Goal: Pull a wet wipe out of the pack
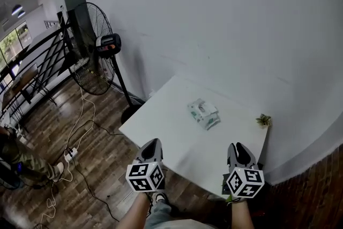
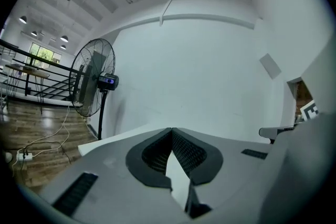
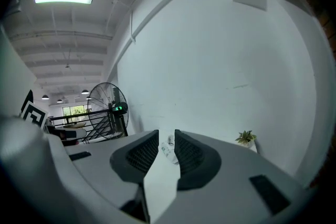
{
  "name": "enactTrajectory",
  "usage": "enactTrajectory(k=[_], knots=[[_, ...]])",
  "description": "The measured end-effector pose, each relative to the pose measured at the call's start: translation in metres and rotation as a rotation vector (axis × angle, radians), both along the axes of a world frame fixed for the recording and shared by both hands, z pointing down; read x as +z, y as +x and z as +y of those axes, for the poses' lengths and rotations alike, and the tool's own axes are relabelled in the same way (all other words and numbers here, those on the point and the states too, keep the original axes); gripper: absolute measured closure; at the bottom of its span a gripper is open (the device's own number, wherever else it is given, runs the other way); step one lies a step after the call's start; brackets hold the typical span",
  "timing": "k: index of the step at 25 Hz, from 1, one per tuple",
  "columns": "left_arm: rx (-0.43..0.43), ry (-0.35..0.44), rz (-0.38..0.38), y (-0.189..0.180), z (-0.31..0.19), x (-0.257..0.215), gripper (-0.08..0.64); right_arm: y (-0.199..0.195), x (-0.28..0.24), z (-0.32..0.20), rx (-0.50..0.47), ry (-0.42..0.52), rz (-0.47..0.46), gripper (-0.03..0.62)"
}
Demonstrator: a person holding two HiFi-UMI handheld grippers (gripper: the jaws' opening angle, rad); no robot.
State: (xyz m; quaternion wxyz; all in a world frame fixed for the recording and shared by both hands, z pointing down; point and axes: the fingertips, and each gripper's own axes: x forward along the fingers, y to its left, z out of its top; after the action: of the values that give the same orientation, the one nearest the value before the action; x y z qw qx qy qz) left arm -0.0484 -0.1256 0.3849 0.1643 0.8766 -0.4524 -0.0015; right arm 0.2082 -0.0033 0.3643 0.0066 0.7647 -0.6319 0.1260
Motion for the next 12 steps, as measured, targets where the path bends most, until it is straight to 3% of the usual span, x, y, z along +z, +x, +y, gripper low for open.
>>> enactTrajectory(k=[12], knots=[[0.137,0.003,-0.019,-0.016,-0.121,-0.003,0.549,-0.015,-0.005,-0.072,0.192,0.012,-0.014,0.497]])
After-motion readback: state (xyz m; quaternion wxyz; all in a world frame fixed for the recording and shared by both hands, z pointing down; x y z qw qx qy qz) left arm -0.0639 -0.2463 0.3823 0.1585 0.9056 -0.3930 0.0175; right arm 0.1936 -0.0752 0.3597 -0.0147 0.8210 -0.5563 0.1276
